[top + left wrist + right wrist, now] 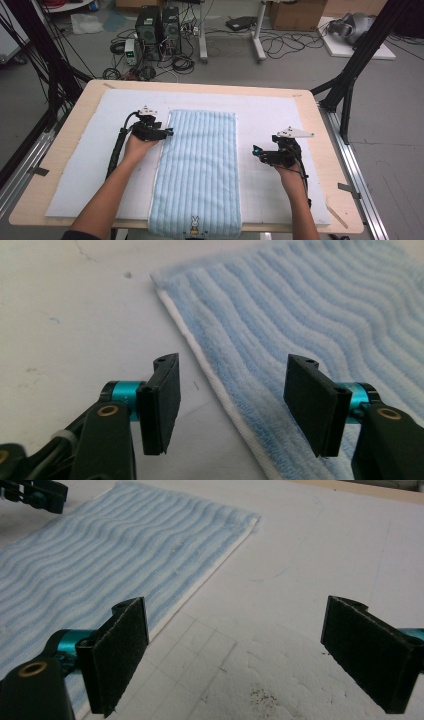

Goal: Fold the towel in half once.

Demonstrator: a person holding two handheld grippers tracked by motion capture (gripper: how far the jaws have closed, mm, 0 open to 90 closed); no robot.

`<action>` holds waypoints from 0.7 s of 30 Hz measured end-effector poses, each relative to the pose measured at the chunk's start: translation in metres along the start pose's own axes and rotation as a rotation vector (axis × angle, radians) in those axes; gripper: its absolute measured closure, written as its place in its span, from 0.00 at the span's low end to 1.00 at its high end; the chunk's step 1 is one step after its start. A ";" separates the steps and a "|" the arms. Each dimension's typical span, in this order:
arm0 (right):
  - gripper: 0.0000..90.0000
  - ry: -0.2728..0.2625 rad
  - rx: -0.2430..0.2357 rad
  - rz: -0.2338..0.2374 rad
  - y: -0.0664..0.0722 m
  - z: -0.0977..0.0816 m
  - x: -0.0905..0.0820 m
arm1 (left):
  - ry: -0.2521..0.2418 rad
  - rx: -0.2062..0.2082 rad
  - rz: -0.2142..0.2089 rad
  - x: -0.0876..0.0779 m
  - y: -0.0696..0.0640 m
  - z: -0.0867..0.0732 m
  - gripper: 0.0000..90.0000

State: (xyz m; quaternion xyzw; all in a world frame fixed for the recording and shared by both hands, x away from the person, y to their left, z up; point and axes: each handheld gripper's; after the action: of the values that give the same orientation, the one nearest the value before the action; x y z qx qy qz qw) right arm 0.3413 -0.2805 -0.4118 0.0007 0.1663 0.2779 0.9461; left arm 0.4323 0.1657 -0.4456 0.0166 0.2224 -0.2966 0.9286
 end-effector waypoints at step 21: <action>0.12 0.006 0.010 -0.030 0.013 -0.001 0.027 | -0.023 -0.080 -0.091 0.004 0.000 -0.006 0.96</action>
State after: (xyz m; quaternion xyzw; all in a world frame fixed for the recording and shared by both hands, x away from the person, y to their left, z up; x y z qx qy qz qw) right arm 0.3560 -0.2554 -0.4199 0.0021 0.1708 0.2629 0.9496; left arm 0.4331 0.1641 -0.4529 -0.0339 0.2238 -0.3297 0.9165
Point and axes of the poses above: each handheld gripper's, and its own axes: x roughly forward along the jaws, z roughly out of its top, y roughly to its left, and after that the axes turned 14 degrees about -y, right-handed
